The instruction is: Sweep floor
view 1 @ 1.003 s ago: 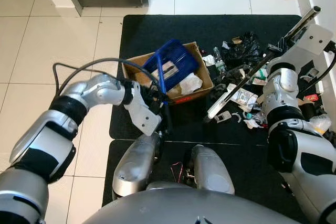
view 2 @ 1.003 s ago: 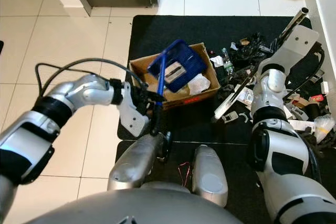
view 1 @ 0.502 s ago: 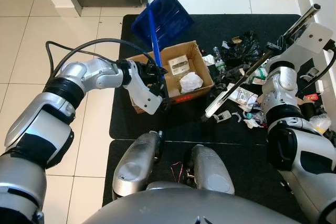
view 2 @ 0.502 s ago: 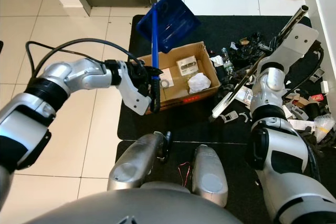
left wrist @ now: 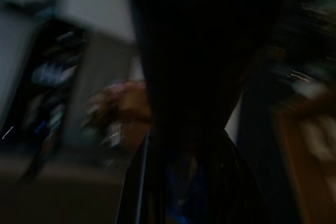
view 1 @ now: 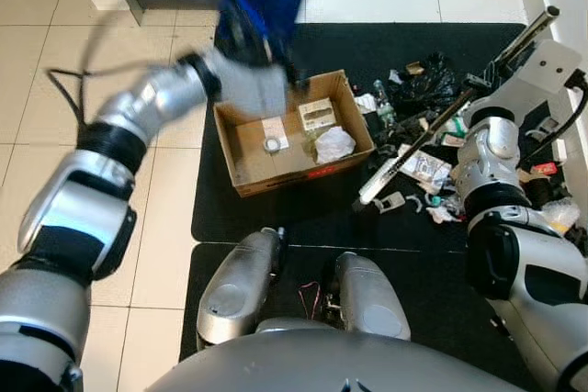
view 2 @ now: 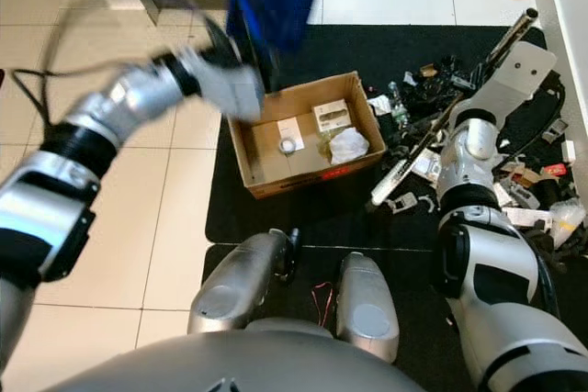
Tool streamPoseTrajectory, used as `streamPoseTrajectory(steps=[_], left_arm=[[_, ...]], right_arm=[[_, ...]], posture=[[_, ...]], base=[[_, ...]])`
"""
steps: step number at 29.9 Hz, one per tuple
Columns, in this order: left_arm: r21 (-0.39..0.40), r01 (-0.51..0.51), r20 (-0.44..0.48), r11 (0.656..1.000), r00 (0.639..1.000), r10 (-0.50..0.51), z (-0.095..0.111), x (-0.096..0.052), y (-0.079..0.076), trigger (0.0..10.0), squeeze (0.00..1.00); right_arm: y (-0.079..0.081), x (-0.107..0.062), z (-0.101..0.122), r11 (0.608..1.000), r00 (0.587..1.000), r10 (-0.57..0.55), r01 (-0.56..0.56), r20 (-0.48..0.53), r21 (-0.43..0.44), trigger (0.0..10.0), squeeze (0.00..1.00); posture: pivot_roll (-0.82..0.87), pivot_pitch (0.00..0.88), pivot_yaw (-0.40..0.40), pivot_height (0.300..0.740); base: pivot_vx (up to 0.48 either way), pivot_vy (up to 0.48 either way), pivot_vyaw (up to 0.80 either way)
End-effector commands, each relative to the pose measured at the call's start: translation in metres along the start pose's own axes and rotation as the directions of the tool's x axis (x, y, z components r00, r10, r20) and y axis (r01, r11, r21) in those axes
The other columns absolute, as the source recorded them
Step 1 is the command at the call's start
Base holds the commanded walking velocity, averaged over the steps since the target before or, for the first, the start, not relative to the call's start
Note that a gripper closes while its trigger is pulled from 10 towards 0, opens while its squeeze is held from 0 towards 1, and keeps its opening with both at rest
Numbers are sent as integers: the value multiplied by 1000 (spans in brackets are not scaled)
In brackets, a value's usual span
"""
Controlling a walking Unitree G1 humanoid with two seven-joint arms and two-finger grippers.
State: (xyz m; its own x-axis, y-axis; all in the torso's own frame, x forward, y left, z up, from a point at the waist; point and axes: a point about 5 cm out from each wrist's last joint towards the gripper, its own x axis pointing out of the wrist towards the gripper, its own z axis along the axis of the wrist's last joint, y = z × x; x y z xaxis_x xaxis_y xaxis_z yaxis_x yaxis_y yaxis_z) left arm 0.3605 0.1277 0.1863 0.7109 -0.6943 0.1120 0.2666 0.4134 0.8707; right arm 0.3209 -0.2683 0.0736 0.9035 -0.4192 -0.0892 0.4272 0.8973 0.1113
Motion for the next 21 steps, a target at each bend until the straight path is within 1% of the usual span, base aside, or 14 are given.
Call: streamPoseTrajectory(steps=[1, 2, 3, 6, 7, 10, 11, 12, 13, 14, 15, 18, 20, 21], left_arm=[[-69, -104, 24, 992, 994, 106, 8, 4, 17, 10000, 24], [-69, -104, 24, 992, 994, 106, 8, 4, 17, 10000, 24], [-124, -191, 12, 974, 981, 194, 9, 3, 30, 10000, 20], [-265, -398, -91, 878, 917, 389, 3, -4, 57, 10000, 8], [-265, -398, -91, 878, 917, 389, 3, -4, 57, 10000, 8], [-284, -585, -293, 759, 807, 513, -20, -23, 72, 10000, 0], [-277, -619, -333, 735, 780, 530, -24, -28, 73, 10000, 0], [-277, -619, -333, 735, 780, 530, -24, -28, 73, 10000, 0], [-277, -675, -435, 684, 723, 537, -37, -40, 73, 10000, 0], [-305, -699, -469, 647, 701, 536, -41, -45, 72, 10000, 0], [-305, -699, -469, 647, 701, 536, -41, -45, 72, 10000, 0], [-379, -729, -523, 570, 677, 518, -45, -54, 70, 10000, 0], [-585, -644, -449, 494, 764, 464, -33, -48, 67, 10000, 0], [-585, -644, -449, 494, 764, 464, -33, -48, 67, 10000, 0]], right_arm=[[-1, -1, 0, 1000, 1000, -3, 3, 14, 5, 10000, 0], [-1, -1, 0, 1000, 1000, -3, 3, 14, 5, 10000, 0], [0, -1, 0, 1000, 1000, 0, 0, 14, 5, 10000, 0], [2, 1, 1, 1000, 1000, 6, -6, 12, 5, 10000, 0], [2, 1, 1, 1000, 1000, 6, -6, 12, 5, 10000, 0], [2, 0, 1, 1000, 1000, 11, -11, 10, 4, 10000, 0], [2, 0, 0, 1000, 1000, 11, -11, 9, 3, 10000, 0], [2, 0, 0, 1000, 1000, 11, -11, 9, 3, 10000, 0], [1, 0, -1, 1000, 1000, 11, -11, 5, 1, 10000, 0], [1, -1, -1, 1000, 1000, 11, -11, 2, 0, 10000, 0], [1, -1, -1, 1000, 1000, 11, -11, 2, 0, 10000, 0], [-1, -1, -3, 1000, 1000, 10, -10, -5, -6, 10000, 0], [-1, -1, -3, 1000, 1000, 10, -10, -5, -14, 10000, 0], [-1, -1, -3, 1000, 1000, 10, -10, -5, -14, 10000, 0]], posture=[[162, 62, 50, 740], [162, 62, 50, 740], [163, 60, 49, 740], [165, 60, 46, 740], [165, 60, 46, 740], [171, 63, 42, 740], [171, 63, 42, 740], [171, 63, 42, 740], [172, 63, 42, 740], [172, 64, 42, 740], [172, 64, 42, 740], [172, 64, 42, 740], [174, 64, 40, 740], [174, 64, 40, 740]], base=[[0, 0, 0], [0, 0, 0], [0, 0, 0], [0, 0, 0], [0, 0, 0], [0, 0, 0], [0, 0, 0], [0, 0, 0], [0, 0, 0], [0, 0, 0], [0, 0, 0], [0, 0, 0], [0, 0, 0], [0, 0, 0]])
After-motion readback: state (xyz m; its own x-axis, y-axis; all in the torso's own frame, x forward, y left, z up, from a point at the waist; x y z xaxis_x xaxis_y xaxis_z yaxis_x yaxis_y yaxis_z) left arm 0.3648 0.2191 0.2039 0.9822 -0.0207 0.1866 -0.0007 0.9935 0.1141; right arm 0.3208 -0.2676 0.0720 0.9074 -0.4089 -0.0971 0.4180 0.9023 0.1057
